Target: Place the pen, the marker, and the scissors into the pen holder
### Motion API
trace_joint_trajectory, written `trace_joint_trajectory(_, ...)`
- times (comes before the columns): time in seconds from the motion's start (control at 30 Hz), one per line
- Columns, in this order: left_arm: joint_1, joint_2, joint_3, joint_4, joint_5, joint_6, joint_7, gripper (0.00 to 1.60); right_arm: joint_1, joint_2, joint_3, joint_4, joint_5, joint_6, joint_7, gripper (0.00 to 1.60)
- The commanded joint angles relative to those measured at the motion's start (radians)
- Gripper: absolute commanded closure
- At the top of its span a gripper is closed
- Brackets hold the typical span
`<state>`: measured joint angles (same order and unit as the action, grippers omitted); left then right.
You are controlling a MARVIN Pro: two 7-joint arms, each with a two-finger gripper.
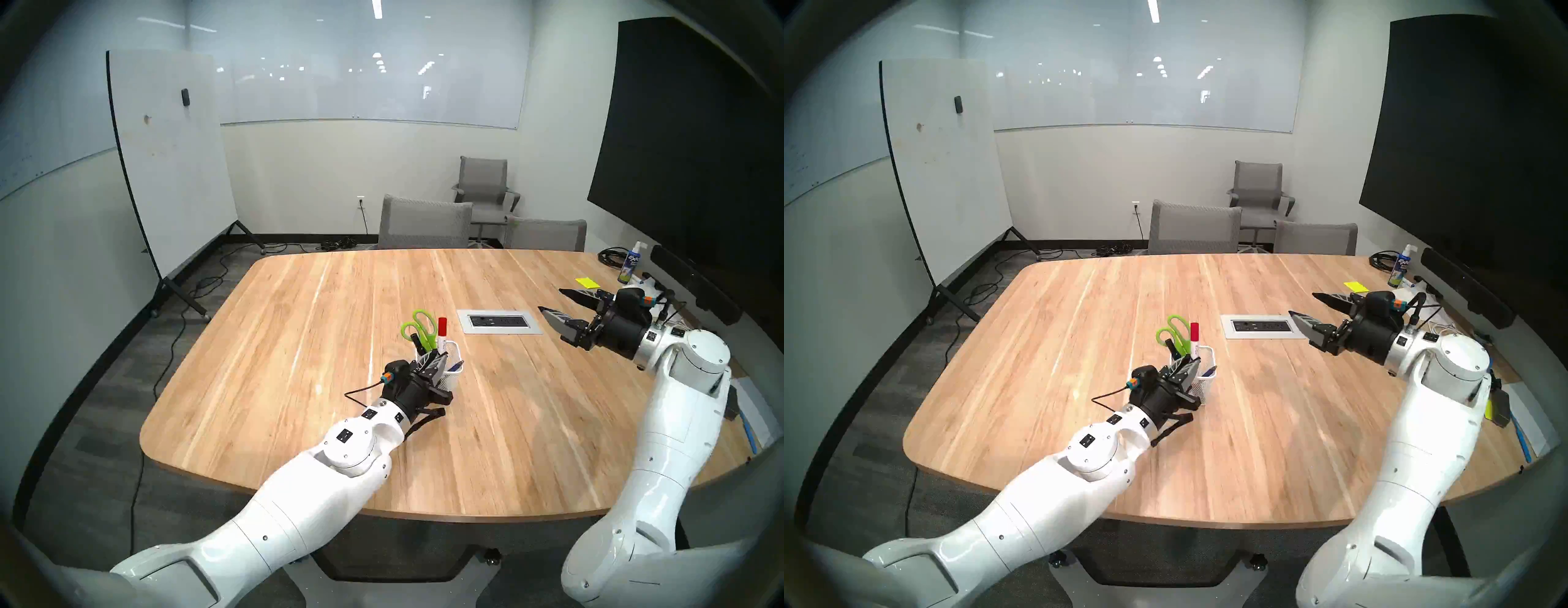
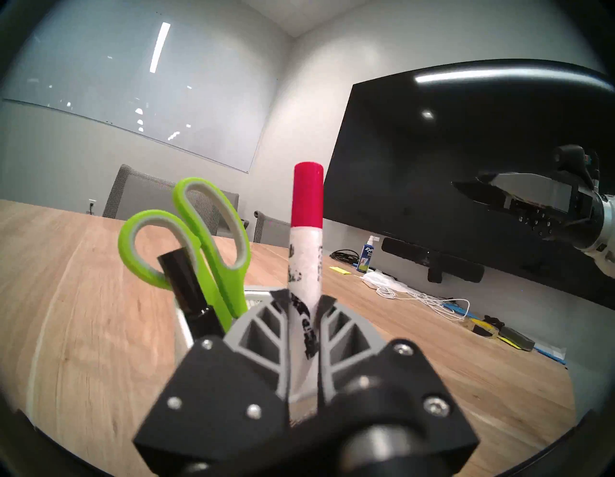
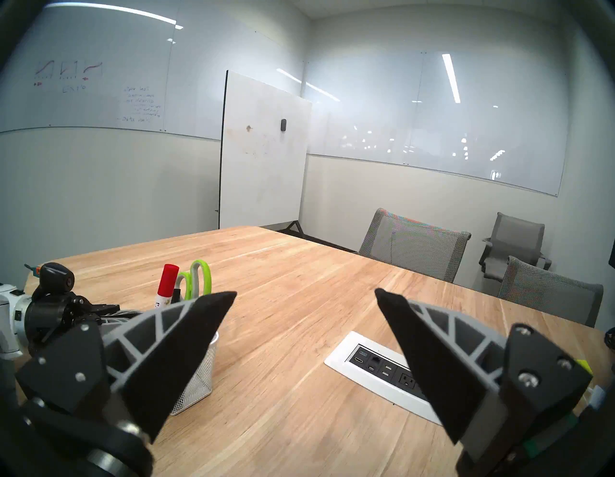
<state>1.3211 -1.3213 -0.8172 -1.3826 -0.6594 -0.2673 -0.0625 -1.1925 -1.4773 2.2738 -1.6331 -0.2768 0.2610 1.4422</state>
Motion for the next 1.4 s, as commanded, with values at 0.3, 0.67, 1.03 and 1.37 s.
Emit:
trace_joint_trajectory(0.3, -0.006, 0.0, 0.007, 0.0, -0.025, 0.038, -0.014, 0.0, 0.014, -0.001, -0.003, -0.012, 0.007, 0.002, 0.001, 0.0)
trace_joint_trajectory(0.67, -0.009, 0.004, 0.005, -0.007, -0.028, 0.041, -0.007, 0.0, 0.014, -0.001, -0.002, -0.012, 0.006, 0.001, 0.001, 0.0)
trace_joint_trajectory(1.03, 0.0, 0.013, 0.0, -0.026, -0.028, 0.039, 0.004, 0.0, 0.014, -0.001, -0.002, -0.012, 0.006, 0.001, 0.001, 0.0)
trace_joint_trajectory(1.37, 0.006, 0.013, -0.021, -0.033, -0.054, 0.032, 0.003, 0.0, 0.014, -0.001, -0.002, -0.012, 0.006, 0.001, 0.001, 0.0)
